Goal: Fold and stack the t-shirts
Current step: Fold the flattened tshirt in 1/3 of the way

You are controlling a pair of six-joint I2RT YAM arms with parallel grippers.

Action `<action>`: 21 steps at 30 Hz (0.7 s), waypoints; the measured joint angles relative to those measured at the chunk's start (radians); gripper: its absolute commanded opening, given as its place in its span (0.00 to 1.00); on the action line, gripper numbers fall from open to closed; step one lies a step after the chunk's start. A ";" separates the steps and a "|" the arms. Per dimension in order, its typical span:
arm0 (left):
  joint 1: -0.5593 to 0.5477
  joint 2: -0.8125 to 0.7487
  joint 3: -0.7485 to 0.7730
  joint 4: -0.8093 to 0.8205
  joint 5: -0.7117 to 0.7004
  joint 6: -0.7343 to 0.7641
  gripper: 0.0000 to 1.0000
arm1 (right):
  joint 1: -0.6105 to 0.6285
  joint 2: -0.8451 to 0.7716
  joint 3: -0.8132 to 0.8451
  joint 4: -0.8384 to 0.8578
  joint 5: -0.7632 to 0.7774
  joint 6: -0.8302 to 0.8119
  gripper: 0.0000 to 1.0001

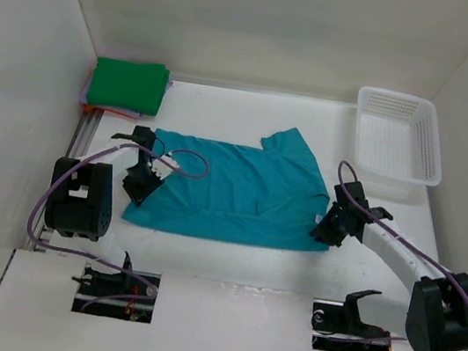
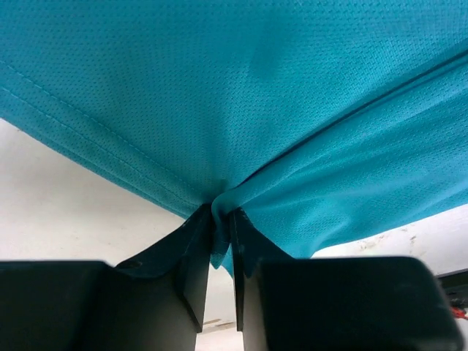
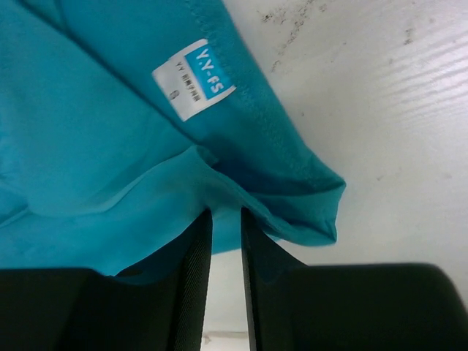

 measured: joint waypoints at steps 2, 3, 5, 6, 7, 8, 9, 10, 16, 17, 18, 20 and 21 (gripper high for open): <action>0.000 -0.002 0.006 -0.001 0.000 -0.013 0.13 | 0.004 0.048 -0.005 0.022 -0.005 0.000 0.25; -0.001 -0.003 0.009 -0.001 0.000 -0.020 0.13 | 0.008 0.070 -0.005 0.030 -0.007 0.000 0.25; -0.002 -0.011 0.019 -0.001 0.001 -0.031 0.14 | 0.014 0.096 -0.006 0.046 -0.009 0.000 0.24; -0.002 -0.018 0.021 -0.001 0.000 -0.035 0.15 | 0.017 0.101 -0.008 0.052 -0.010 0.000 0.24; -0.002 -0.028 0.022 0.000 0.000 -0.038 0.16 | 0.018 0.101 -0.010 0.055 -0.011 0.000 0.24; -0.002 -0.038 0.022 0.001 0.000 -0.040 0.17 | 0.018 0.101 -0.010 0.057 -0.011 0.000 0.24; -0.001 -0.045 0.022 0.001 0.000 -0.042 0.19 | 0.019 0.101 -0.011 0.059 -0.011 0.000 0.24; 0.000 -0.048 0.022 0.003 -0.001 -0.043 0.23 | 0.018 0.100 -0.012 0.061 -0.011 -0.001 0.24; 0.010 -0.025 0.021 0.010 -0.025 -0.058 0.49 | 0.014 0.087 -0.011 0.059 -0.019 -0.036 0.32; 0.014 -0.024 0.021 0.010 -0.026 -0.062 0.51 | 0.014 0.082 -0.001 0.046 -0.020 -0.050 0.33; 0.017 -0.024 0.023 0.007 -0.025 -0.064 0.53 | 0.014 0.079 0.020 0.024 -0.021 -0.064 0.34; 0.026 -0.024 0.046 -0.013 -0.022 -0.070 0.56 | 0.014 0.080 0.109 -0.035 -0.022 -0.103 0.36; 0.033 -0.025 0.074 -0.027 -0.017 -0.073 0.57 | 0.016 0.087 0.170 -0.062 -0.022 -0.123 0.37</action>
